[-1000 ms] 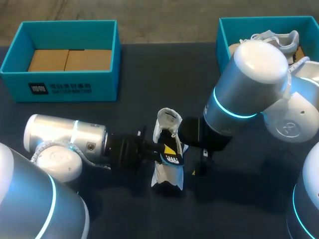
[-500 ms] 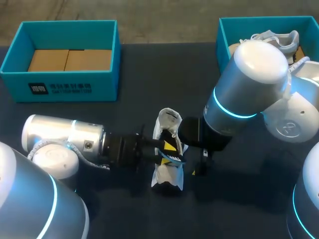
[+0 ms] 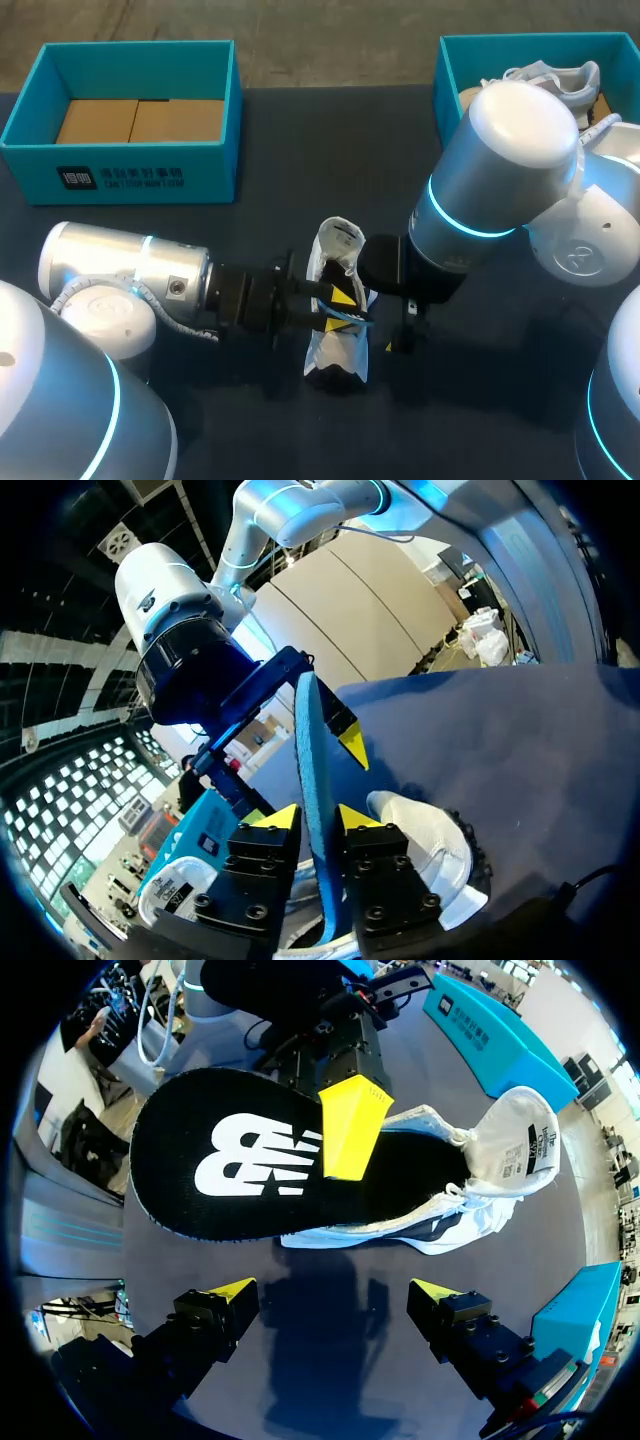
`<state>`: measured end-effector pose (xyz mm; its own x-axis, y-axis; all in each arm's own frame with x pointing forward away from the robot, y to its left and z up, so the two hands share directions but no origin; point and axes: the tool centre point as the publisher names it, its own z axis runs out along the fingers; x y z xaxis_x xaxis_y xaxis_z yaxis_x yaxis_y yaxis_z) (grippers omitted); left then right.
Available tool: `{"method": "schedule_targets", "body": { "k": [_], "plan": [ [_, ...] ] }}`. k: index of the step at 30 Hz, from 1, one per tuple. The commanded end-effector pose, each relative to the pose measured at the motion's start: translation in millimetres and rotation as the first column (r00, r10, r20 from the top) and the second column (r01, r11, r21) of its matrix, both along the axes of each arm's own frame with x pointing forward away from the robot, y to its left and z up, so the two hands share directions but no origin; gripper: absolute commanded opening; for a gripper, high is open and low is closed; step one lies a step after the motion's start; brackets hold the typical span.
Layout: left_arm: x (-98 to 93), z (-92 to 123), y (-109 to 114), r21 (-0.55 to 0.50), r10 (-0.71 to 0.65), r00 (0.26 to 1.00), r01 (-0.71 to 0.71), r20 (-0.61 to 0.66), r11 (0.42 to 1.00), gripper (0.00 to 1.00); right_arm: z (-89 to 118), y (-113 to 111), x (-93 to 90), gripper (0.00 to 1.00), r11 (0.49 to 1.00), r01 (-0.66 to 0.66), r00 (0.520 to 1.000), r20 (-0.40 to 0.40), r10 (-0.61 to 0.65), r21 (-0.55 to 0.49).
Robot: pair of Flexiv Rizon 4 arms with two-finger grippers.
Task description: Take the shoe out of the shoebox, open the shoe tongue, remove and reinsert the insole, then place the shoe into the shoebox
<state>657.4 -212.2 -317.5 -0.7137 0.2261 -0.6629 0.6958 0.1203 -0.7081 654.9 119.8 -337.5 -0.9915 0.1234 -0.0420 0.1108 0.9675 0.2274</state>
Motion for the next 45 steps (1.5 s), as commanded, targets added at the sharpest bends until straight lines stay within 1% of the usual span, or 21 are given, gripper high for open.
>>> {"method": "schedule_targets", "body": {
  "k": [1,2,7,10,15,22,26,31,38,43,44,45],
  "plan": [
    [-3.4,3.5,-2.9,0.018,-0.001,1.000,0.001,-0.001,1.000,0.07,-0.9,0.3,-1.1,1.00,1.000,0.001,1.000,0.002,-0.001,-0.001],
    [-3.4,3.6,-3.1,0.021,-0.006,1.000,0.006,0.002,1.000,0.00,-0.9,0.3,-1.1,1.00,1.000,0.001,1.000,0.002,-0.001,-0.001],
    [-3.6,-0.5,-2.5,0.032,-0.045,0.998,0.043,0.043,0.999,0.00,-0.9,0.3,-1.1,1.00,1.000,0.001,1.000,0.002,-0.001,-0.001],
    [-3.5,-4.8,-0.7,0.020,-0.081,0.995,0.080,0.064,0.997,0.00,-0.9,0.3,-1.1,1.00,1.000,0.001,1.000,0.002,-0.001,-0.001],
    [1.3,-13.7,2.2,0.029,-0.097,0.990,0.095,0.106,0.995,0.00,-0.9,0.3,-1.1,1.00,1.000,0.001,1.000,0.002,-0.001,-0.001],
    [7.9,-18.5,2.4,0.020,-0.109,0.983,0.107,0.146,0.994,0.00,-0.9,0.3,-1.1,1.00,1.000,0.001,1.000,0.002,-0.001,-0.001],
    [10.7,-22.5,0.6,0.039,-0.109,0.973,0.103,0.203,0.994,0.00,-0.9,0.3,-1.1,1.00,1.000,0.001,1.000,0.002,-0.001,-0.001],
    [16.3,-28.0,0.8,0.064,-0.068,0.966,0.054,0.248,0.996,0.00,-0.9,0.3,-1.1,1.00,1.000,0.001,1.000,0.002,-0.001,-0.001],
    [21.0,-32.1,2.1,0.066,-0.046,0.968,0.030,0.248,0.997,0.00,-0.9,0.3,-1.1,1.00,1.000,0.001,1.000,0.002,-0.001,-0.001],
    [17.7,-30.2,4.5,0.049,-0.044,0.977,0.035,0.207,0.998,0.00,-0.9,0.3,-1.1,1.00,1.000,0.001,1.000,0.002,-0.001,-0.001],
    [16.7,-29.3,5.0,0.041,-0.045,0.980,0.038,0.193,0.998,0.05,-0.9,0.3,-1.1,1.00,1.000,0.001,1.000,0.002,-0.001,-0.001],
    [15.6,-27.8,5.4,0.032,-0.046,0.983,0.041,0.176,0.999,0.19,-0.9,0.3,-1.1,1.00,1.000,0.001,1.000,0.002,-0.001,-0.001]
  ]
}}
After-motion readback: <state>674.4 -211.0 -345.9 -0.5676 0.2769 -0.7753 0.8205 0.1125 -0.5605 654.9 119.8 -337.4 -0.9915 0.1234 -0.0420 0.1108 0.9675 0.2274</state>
